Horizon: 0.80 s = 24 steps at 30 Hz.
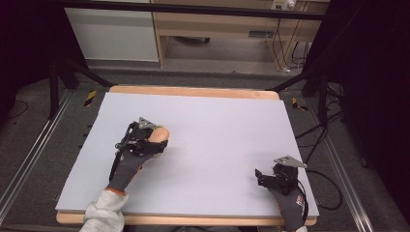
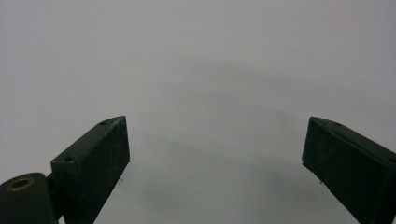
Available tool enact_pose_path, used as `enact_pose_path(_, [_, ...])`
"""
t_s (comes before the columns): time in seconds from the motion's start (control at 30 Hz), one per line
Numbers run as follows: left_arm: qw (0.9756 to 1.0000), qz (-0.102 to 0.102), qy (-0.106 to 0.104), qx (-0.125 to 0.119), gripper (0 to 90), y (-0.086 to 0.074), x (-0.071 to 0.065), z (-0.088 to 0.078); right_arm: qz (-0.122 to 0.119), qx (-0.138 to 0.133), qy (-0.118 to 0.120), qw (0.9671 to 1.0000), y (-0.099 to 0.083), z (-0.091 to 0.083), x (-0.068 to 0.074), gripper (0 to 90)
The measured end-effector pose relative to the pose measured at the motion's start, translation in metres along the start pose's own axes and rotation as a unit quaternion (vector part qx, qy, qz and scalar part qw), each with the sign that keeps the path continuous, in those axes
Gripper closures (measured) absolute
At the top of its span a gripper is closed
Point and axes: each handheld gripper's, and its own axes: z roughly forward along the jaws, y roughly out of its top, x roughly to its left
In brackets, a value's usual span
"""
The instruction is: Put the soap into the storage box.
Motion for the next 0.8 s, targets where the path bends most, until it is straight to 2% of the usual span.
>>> enact_pose_path(0.43, [0.9996,-0.017,0.021,-0.010,31.6,0.001,0.014,-0.004,0.001,0.002,0.001,1.0000,0.000,0.000,0.000,7.8])
enact_pose_path(0.63, [0.9994,-0.022,0.028,-0.007,31.6,-0.001,0.018,0.001,0.004,0.004,0.003,1.0000,0.000,0.001,0.001,7.7])
enact_pose_path(0.8, [0.9988,-0.032,0.035,-0.007,31.6,-0.001,0.026,0.007,-0.006,0.005,0.000,1.0000,0.000,0.004,0.001,7.8])
